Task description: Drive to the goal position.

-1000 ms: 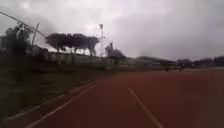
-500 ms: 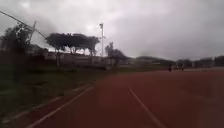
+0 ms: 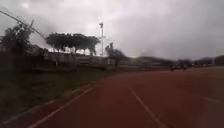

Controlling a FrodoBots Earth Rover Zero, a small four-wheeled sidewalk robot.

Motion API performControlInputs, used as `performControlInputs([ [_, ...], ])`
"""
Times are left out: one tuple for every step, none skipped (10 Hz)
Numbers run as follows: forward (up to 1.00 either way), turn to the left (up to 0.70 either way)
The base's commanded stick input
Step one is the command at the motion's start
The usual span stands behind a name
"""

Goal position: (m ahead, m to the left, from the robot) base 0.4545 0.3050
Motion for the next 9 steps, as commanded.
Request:
performControlInputs([
  [0.5,0.0],
  [0.5,0.0],
  [0.5,0.0],
  [0.5,0.0],
  [0.5,0.0],
  [0.5,0.0],
  [0.5,0.0],
  [0.5,0.0],
  [0.5,0.0],
])
